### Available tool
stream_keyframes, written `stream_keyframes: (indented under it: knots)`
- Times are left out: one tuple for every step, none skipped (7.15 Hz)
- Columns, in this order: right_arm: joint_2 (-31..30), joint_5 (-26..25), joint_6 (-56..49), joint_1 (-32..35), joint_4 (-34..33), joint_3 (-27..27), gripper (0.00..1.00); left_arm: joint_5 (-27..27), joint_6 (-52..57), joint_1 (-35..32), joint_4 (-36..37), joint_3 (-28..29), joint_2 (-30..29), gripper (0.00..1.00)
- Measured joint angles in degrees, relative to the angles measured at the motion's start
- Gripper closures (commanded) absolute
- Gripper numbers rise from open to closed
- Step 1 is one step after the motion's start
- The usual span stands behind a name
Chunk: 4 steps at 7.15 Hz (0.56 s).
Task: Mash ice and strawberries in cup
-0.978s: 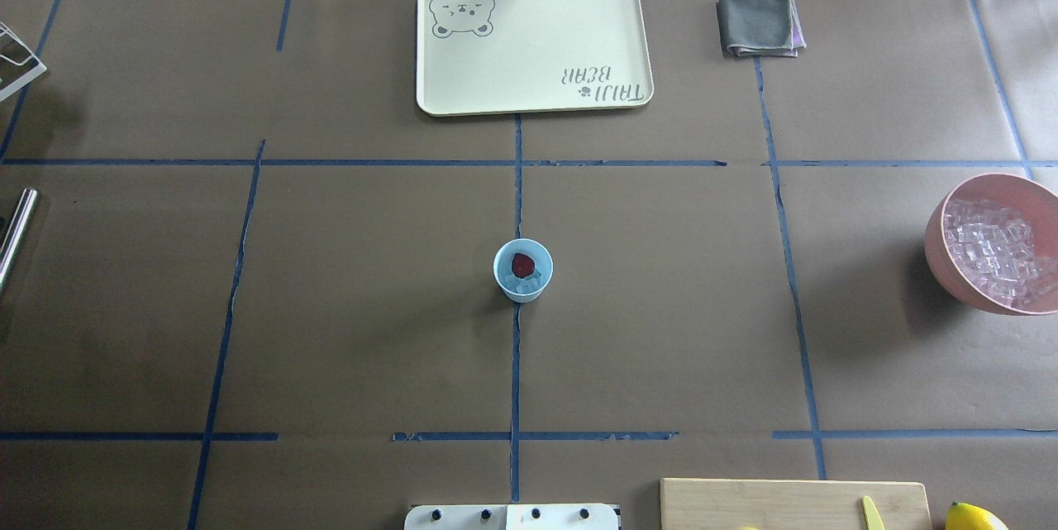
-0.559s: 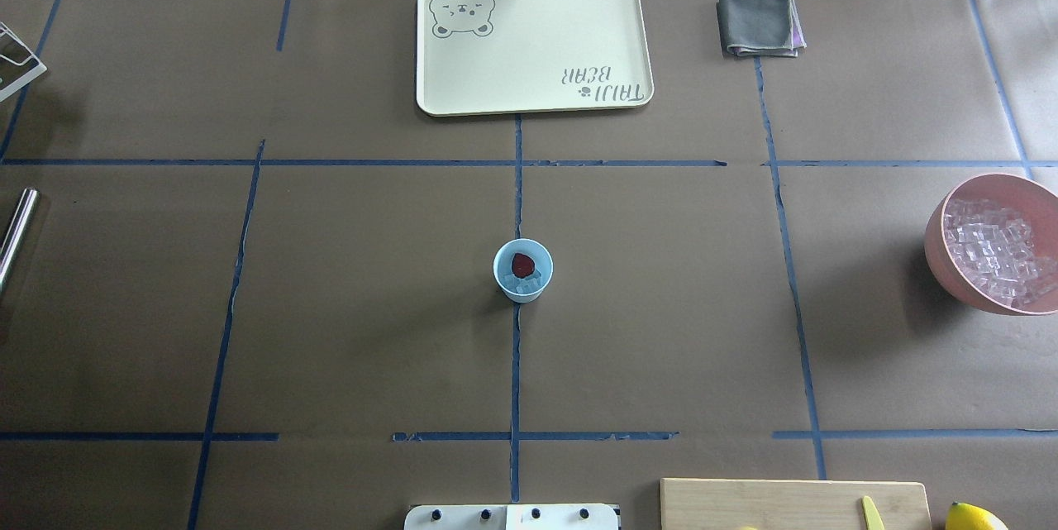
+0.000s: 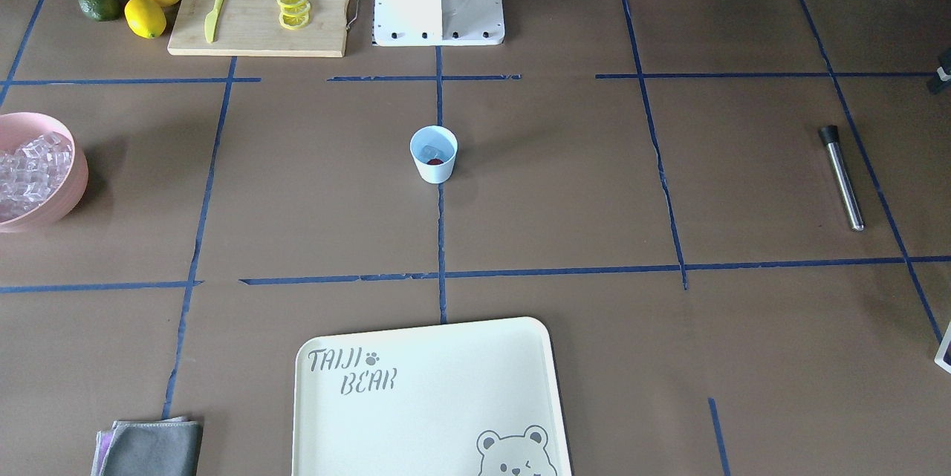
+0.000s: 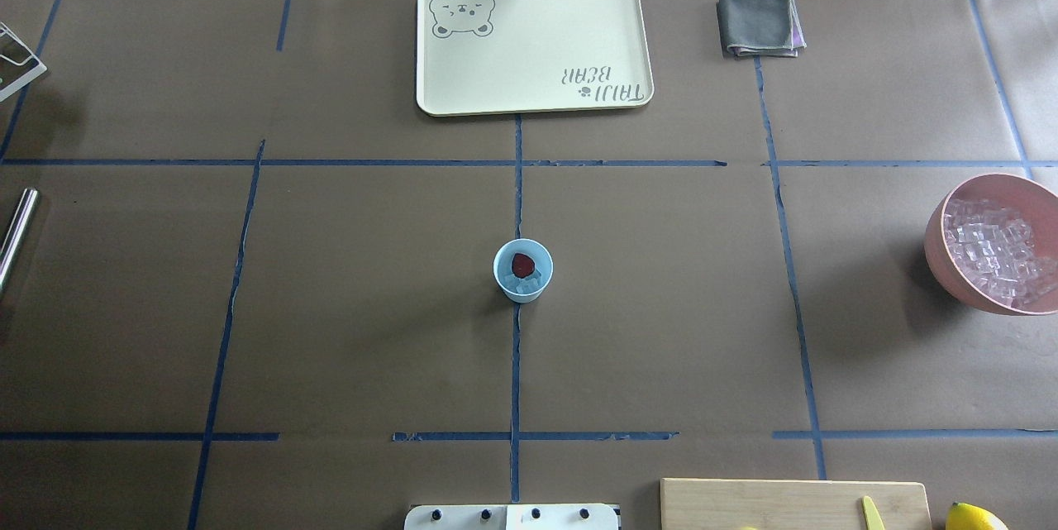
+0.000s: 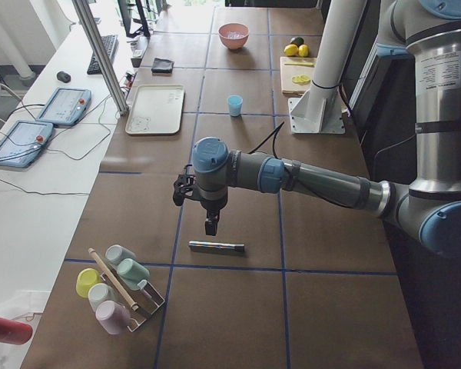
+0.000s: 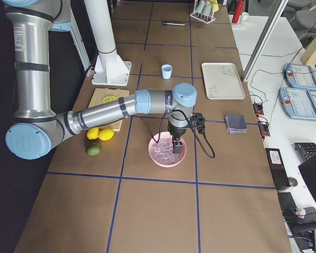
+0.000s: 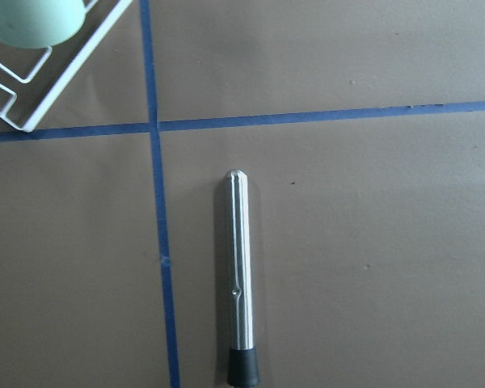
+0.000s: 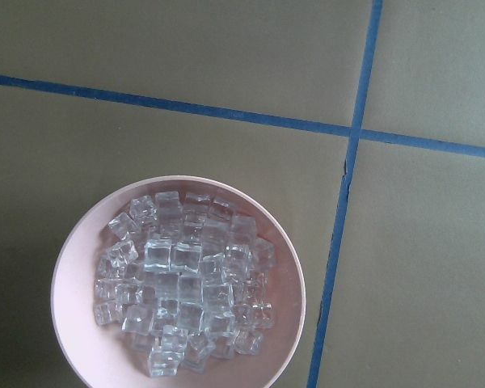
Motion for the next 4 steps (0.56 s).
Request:
stream_keyframes:
  knots:
    - [-0.76, 0.13, -0.97, 0.19, 0.05, -0.21, 0.01, 0.25, 5.16, -2.05, 3.24, 1.53, -0.16, 0.0]
    - [-1.45, 0.31, -2.45, 0.58, 0.06, -0.39, 0.01, 0.29, 8.73, -3.63, 5.2, 3.3, -0.4, 0.0]
    - [-2.41, 0.42, -4.07, 1.18, 0.15, -0.52, 0.01, 0.23, 10.33, -4.36, 6.06, 5.21, -1.05, 0.0]
    - [-4.01, 0.59, -5.75, 1.84, 0.39, -0.51, 0.01, 0.16, 10.88, -4.65, 6.37, 7.84, -2.69, 0.0]
